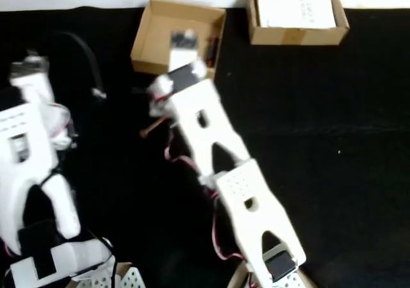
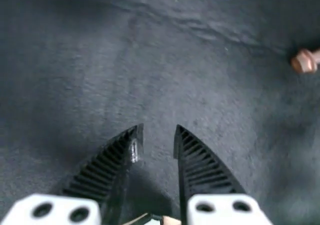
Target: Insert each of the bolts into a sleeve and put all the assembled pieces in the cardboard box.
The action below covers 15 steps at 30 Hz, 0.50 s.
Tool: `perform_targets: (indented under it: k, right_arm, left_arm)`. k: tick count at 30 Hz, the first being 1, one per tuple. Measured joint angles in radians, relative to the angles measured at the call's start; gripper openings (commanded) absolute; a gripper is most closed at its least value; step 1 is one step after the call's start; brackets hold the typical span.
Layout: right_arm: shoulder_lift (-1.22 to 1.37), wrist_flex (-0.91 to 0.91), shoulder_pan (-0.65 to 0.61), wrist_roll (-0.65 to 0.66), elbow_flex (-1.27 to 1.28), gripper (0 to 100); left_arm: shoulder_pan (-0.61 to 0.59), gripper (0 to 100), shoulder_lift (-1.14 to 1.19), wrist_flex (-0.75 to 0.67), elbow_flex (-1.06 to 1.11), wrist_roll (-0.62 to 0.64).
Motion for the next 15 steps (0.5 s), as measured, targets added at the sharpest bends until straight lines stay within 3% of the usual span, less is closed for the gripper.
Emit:
perform_targets:
  k: [9,15]
  right_arm:
    - [0.000,-0.115,0.017,-0.218,0.115,20.9]
    - [0.000,-0.219,0.018,-0.249,0.210,20.9]
  left_arm:
    - [-0.009,12,0.003,0.000,-0.008,0.000]
    - [-0.009,12,0.003,0.000,-0.008,0.000]
